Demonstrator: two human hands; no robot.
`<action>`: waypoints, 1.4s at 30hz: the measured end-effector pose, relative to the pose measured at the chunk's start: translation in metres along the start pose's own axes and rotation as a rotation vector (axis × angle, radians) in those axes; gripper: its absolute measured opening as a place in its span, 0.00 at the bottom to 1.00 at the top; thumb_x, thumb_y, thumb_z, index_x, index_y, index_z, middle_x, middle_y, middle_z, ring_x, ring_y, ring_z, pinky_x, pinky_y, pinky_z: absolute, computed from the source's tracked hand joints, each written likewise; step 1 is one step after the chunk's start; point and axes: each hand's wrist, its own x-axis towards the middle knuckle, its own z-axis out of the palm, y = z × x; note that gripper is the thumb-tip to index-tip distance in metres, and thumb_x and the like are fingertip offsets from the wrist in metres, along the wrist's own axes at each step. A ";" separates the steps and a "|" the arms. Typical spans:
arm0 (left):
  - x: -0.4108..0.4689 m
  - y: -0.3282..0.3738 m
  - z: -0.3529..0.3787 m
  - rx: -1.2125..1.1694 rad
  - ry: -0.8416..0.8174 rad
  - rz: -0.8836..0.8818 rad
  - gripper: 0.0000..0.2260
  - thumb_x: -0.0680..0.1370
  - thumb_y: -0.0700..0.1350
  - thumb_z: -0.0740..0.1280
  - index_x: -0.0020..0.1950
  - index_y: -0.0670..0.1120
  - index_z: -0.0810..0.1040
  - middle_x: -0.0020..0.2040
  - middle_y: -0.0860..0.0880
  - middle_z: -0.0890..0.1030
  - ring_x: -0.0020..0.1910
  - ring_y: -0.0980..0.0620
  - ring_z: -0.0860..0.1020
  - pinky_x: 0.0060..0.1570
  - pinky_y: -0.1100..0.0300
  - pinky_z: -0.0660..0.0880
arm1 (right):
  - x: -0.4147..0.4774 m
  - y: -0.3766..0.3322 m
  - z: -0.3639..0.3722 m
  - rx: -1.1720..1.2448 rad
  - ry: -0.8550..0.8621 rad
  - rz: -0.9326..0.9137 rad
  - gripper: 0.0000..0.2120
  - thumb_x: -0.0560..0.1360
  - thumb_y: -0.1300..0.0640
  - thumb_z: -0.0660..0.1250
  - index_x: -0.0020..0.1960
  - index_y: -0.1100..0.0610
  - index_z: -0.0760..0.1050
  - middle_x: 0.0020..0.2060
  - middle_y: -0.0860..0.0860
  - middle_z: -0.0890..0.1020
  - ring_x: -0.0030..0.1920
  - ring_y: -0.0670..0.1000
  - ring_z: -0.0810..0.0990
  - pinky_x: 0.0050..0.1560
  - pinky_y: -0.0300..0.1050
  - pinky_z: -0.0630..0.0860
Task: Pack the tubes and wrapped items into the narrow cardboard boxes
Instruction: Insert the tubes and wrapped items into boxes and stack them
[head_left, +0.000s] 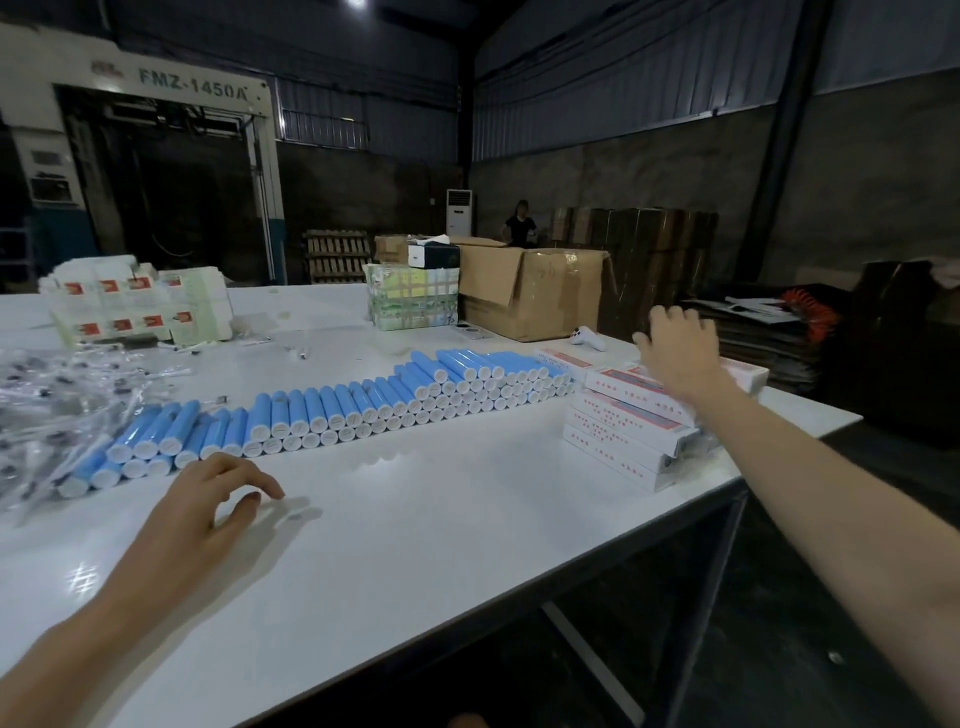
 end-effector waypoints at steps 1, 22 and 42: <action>0.000 0.001 0.000 0.005 -0.004 0.002 0.16 0.82 0.34 0.70 0.52 0.57 0.85 0.55 0.56 0.80 0.59 0.55 0.75 0.58 0.44 0.74 | -0.003 -0.024 -0.004 0.042 0.049 -0.050 0.16 0.84 0.50 0.61 0.66 0.59 0.73 0.60 0.59 0.80 0.62 0.60 0.77 0.64 0.60 0.72; -0.011 -0.004 -0.064 0.226 0.234 -0.451 0.06 0.82 0.49 0.66 0.57 0.59 0.78 0.43 0.59 0.82 0.43 0.56 0.81 0.45 0.54 0.77 | -0.205 -0.452 0.003 1.683 -0.758 -0.165 0.09 0.82 0.58 0.67 0.46 0.57 0.83 0.31 0.49 0.80 0.31 0.46 0.74 0.35 0.42 0.71; -0.123 -0.118 -0.285 1.341 -0.119 -0.933 0.30 0.83 0.67 0.63 0.74 0.46 0.74 0.70 0.42 0.76 0.71 0.39 0.74 0.68 0.44 0.72 | -0.206 -0.454 0.005 1.769 -0.806 -0.189 0.10 0.83 0.59 0.65 0.46 0.57 0.83 0.31 0.50 0.80 0.31 0.49 0.73 0.33 0.45 0.69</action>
